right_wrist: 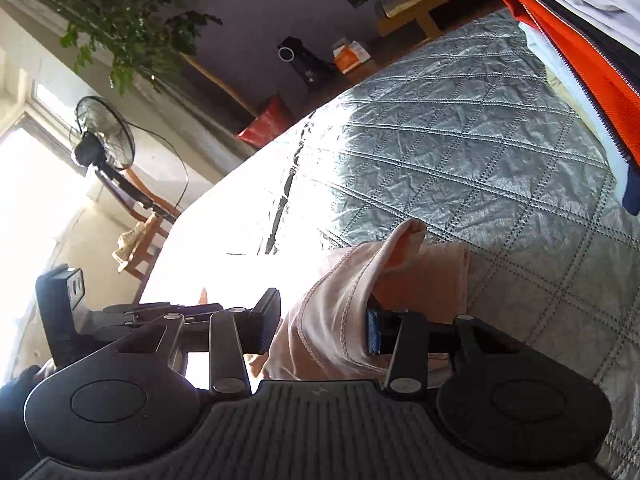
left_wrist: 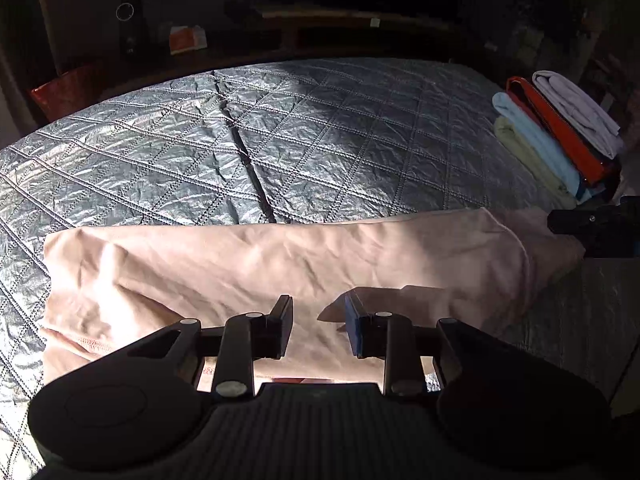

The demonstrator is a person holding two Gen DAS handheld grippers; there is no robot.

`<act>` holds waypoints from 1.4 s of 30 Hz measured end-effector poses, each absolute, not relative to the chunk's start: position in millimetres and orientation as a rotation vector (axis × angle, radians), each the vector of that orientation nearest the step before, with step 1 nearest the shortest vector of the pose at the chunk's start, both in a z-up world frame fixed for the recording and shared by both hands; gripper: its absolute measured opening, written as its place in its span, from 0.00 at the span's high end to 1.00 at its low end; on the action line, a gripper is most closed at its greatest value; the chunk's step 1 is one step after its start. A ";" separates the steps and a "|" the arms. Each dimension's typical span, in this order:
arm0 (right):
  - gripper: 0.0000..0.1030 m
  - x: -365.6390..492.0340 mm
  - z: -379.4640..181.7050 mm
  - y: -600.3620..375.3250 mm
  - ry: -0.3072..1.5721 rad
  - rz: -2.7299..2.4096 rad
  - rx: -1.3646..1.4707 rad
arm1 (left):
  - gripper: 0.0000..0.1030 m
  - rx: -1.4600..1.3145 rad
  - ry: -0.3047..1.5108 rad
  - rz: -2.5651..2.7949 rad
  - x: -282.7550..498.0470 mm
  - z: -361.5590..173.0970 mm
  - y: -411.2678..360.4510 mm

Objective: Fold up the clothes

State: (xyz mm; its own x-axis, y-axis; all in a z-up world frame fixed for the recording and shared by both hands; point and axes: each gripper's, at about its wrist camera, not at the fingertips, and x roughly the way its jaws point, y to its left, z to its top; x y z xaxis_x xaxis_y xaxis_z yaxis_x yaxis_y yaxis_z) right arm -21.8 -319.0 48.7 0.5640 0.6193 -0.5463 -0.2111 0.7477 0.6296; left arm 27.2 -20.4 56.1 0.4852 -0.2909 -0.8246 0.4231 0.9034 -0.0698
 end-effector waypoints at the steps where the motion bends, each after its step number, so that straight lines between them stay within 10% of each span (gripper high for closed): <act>1: 0.47 -21.7 51.1 -311.8 0.846 0.535 0.488 | 0.75 0.162 0.974 -0.436 27.2 54.2 -22.0; 4: 0.51 -16.4 44.3 -306.6 0.898 0.485 0.412 | 0.75 0.188 0.965 -0.451 25.3 52.9 -28.3; 7: 0.87 -13.8 35.0 -313.5 0.930 0.423 0.421 | 0.75 0.211 0.949 -0.474 22.2 53.8 -35.7; 12: 0.80 -16.4 38.9 -310.4 0.907 0.348 0.287 | 0.73 0.301 1.002 -0.477 20.8 35.3 -45.4; 16: 0.37 -21.6 43.8 -302.2 0.911 0.235 0.096 | 0.73 0.343 0.992 -0.482 18.2 34.7 -48.9; 23: 0.77 -42.8 57.2 -307.2 0.850 -0.010 -0.054 | 0.68 0.360 0.939 -0.358 25.4 41.0 -39.4; 42: 0.81 -38.6 55.4 -256.4 0.829 0.083 -0.153 | 0.67 0.437 0.921 -0.309 30.2 40.6 -30.0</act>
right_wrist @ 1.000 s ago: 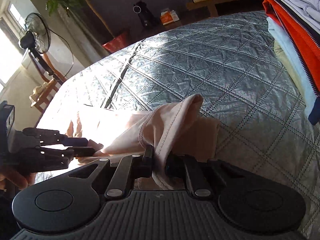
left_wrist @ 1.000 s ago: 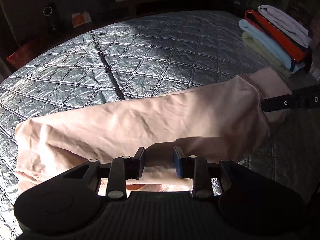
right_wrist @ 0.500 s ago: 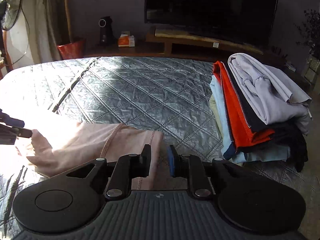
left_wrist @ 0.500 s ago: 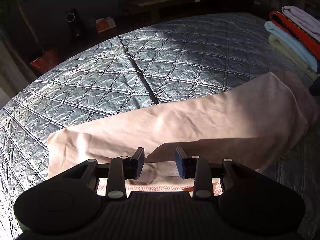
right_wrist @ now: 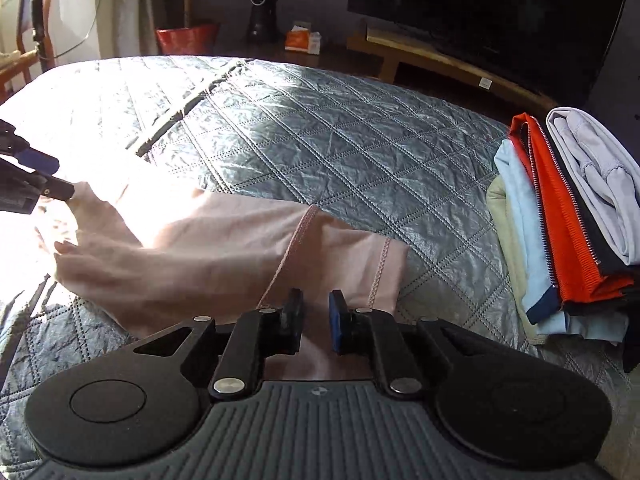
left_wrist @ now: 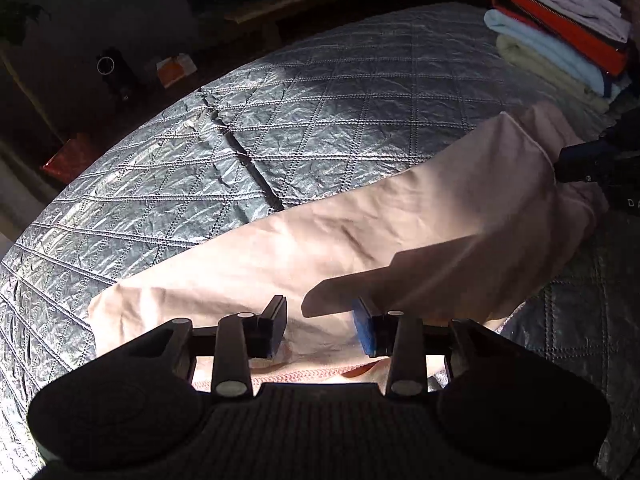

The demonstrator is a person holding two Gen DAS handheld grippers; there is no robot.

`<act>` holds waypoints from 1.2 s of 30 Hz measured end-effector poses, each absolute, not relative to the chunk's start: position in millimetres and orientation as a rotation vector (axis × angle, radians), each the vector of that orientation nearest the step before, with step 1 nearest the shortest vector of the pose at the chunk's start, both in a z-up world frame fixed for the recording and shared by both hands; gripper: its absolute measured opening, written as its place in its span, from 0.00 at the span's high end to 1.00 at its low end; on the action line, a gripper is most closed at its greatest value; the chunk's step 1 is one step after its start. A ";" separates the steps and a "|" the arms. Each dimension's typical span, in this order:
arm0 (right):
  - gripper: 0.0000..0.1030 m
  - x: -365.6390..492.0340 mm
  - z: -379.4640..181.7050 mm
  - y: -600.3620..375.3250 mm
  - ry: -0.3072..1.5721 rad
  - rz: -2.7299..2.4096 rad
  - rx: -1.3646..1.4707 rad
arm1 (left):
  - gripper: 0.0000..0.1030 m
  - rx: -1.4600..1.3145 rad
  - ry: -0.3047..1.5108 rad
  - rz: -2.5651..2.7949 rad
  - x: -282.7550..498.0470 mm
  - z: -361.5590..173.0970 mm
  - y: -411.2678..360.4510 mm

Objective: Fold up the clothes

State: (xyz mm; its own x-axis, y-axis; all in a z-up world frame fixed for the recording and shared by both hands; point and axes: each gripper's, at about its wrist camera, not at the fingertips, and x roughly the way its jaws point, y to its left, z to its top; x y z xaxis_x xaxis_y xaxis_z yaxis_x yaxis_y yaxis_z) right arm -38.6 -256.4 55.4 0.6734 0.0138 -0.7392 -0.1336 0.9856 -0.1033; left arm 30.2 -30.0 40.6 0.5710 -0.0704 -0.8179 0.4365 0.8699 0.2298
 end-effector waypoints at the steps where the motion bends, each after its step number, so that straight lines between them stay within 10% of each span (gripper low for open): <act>1: 0.78 -38.6 59.9 -257.3 0.811 0.078 -0.144 | 0.67 0.403 0.932 -0.257 37.3 42.2 -16.7; 9: 0.76 -14.5 44.3 -237.6 0.860 0.129 -0.219 | 0.68 0.238 0.944 -0.042 62.4 57.8 53.7; 13: 0.58 -20.7 42.4 -246.2 0.860 0.007 -0.312 | 0.67 0.270 0.939 -0.009 63.7 61.2 65.1; 36: 0.70 8.2 51.4 63.9 0.706 0.692 -0.594 | 0.65 -0.199 0.742 0.370 61.0 123.1 195.0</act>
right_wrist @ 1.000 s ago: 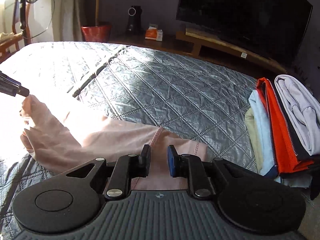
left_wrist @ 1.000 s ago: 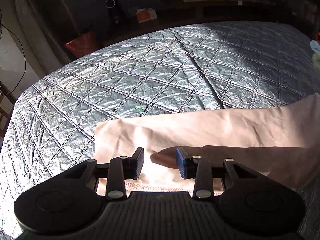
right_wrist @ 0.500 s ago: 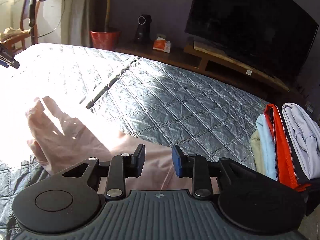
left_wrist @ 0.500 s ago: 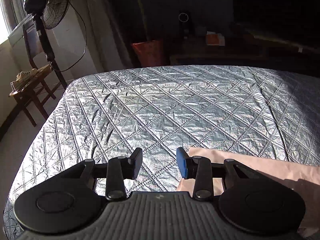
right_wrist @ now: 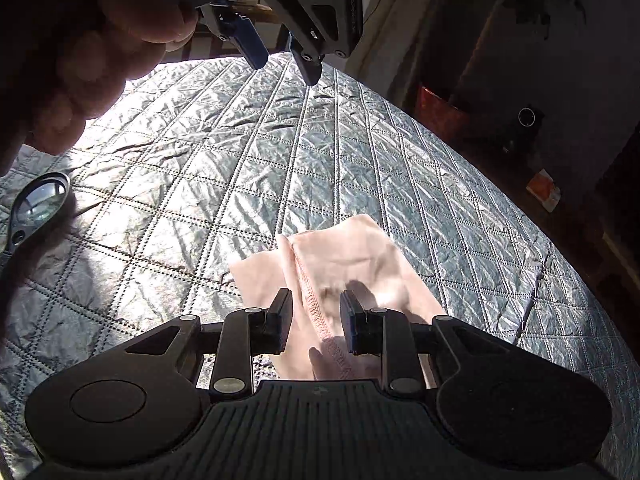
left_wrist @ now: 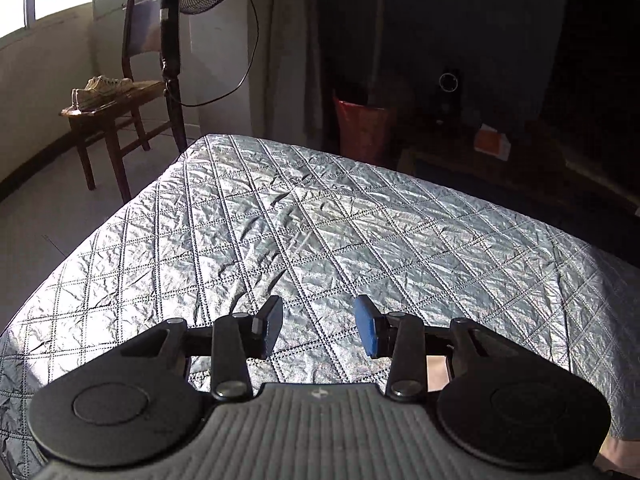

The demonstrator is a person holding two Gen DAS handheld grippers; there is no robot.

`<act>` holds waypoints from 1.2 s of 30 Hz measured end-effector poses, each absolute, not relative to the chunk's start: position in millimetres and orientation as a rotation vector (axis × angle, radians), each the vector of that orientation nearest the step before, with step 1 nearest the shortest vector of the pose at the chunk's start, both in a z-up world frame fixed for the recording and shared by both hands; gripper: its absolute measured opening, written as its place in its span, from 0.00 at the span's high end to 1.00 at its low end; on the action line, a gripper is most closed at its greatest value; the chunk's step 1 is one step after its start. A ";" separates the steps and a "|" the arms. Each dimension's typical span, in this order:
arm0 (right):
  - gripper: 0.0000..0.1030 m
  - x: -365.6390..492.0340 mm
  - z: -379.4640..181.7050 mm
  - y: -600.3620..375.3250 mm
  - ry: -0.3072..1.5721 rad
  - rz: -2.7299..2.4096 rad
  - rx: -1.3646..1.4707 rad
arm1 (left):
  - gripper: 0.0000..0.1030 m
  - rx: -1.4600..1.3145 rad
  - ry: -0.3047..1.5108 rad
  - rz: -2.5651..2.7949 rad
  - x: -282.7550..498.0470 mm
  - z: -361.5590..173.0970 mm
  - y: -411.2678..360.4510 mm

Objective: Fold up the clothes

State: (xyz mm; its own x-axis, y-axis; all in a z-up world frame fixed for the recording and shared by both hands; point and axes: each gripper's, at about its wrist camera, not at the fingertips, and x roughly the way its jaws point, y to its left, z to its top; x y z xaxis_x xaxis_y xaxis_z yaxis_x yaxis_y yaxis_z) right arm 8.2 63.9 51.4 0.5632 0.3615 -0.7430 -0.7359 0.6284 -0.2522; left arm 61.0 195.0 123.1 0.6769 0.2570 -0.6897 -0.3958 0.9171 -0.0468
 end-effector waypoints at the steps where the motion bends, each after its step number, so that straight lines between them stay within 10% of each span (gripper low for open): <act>1: 0.70 11.5 46.2 71.2 0.715 0.691 -0.606 | 0.65 -0.204 0.742 0.363 60.8 123.5 196.1; 12: 0.72 41.7 37.2 69.4 0.838 0.658 -0.370 | 0.64 -0.235 0.740 0.344 50.6 126.5 210.7; 20: 0.95 47.0 44.5 58.3 0.827 0.657 -0.275 | 0.63 -0.246 0.746 0.322 48.3 126.0 213.7; 26: 0.95 49.0 52.5 53.1 0.819 0.671 -0.253 | 0.62 -0.253 0.746 0.318 50.0 125.5 217.1; 30: 0.68 47.0 45.8 55.0 0.876 0.660 -0.251 | 0.62 -0.250 0.750 0.305 50.8 124.8 214.3; 36: 0.72 32.9 46.1 48.3 0.822 0.645 -0.315 | 0.62 -0.247 0.753 0.295 51.3 124.0 210.2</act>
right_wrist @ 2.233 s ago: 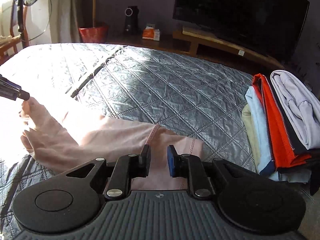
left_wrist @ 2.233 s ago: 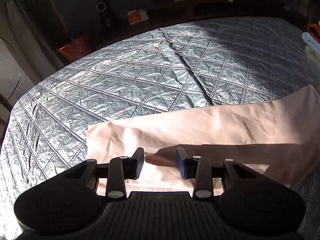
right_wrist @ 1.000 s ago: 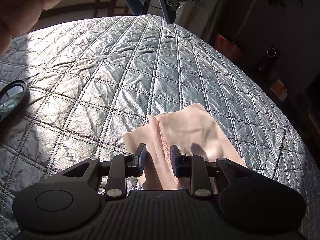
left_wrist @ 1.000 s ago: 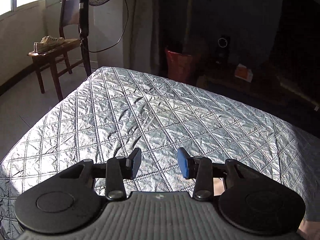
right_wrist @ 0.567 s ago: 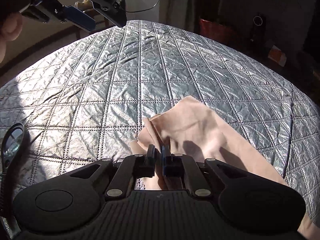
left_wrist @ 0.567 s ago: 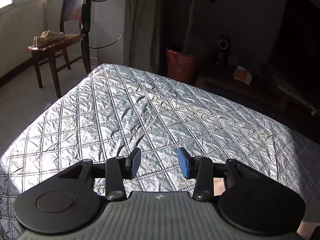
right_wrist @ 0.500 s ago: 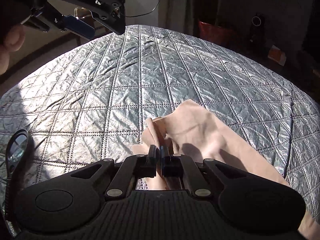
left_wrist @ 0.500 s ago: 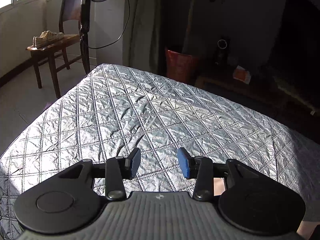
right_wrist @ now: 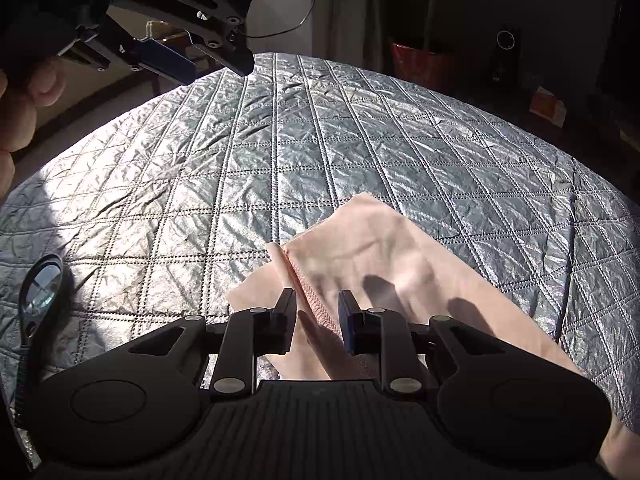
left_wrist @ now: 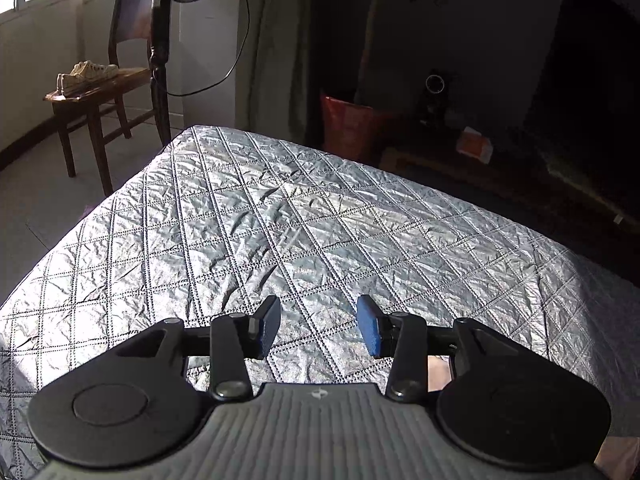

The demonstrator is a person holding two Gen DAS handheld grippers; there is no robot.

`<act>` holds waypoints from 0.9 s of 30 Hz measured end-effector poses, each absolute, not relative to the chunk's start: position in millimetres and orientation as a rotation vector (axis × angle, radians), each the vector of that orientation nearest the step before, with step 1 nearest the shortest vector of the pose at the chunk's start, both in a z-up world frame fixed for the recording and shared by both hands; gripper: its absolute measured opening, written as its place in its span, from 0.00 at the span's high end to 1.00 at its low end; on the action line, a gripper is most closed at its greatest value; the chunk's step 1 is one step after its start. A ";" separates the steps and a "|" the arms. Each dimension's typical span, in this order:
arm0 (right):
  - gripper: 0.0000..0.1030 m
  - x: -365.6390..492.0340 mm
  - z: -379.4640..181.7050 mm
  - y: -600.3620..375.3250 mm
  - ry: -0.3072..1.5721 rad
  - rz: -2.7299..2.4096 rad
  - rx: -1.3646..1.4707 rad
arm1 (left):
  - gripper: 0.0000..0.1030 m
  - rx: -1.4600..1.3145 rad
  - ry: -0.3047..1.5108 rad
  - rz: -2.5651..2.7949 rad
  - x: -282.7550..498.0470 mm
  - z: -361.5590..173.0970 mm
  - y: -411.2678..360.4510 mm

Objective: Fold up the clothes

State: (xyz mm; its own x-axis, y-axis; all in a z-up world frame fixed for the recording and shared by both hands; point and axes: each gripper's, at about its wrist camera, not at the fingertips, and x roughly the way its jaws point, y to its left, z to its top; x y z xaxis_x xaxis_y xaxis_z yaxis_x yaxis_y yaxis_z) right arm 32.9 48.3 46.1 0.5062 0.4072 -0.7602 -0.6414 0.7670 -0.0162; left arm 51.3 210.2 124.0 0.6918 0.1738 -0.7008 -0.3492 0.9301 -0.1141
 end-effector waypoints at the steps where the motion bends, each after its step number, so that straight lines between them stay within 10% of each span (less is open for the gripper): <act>1: 0.73 29.9 45.0 48.9 0.817 0.645 -0.340 | 0.62 -0.249 0.753 0.295 50.9 124.1 209.8; 13: 0.93 26.4 38.6 58.6 0.773 0.648 -0.389 | 0.60 -0.239 0.759 0.279 53.0 124.4 202.8; 27: 0.91 6.3 46.0 52.4 0.812 0.725 -0.343 | 0.59 -0.231 0.764 0.282 56.0 123.7 201.3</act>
State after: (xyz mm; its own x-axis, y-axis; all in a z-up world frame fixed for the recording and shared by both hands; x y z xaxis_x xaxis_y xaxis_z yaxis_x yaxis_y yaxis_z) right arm 6.3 52.4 46.0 0.4691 0.4527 -0.7583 -0.7025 0.7116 -0.0098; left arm 56.0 201.3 123.7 0.6876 0.1661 -0.7068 -0.3321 0.9376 -0.1027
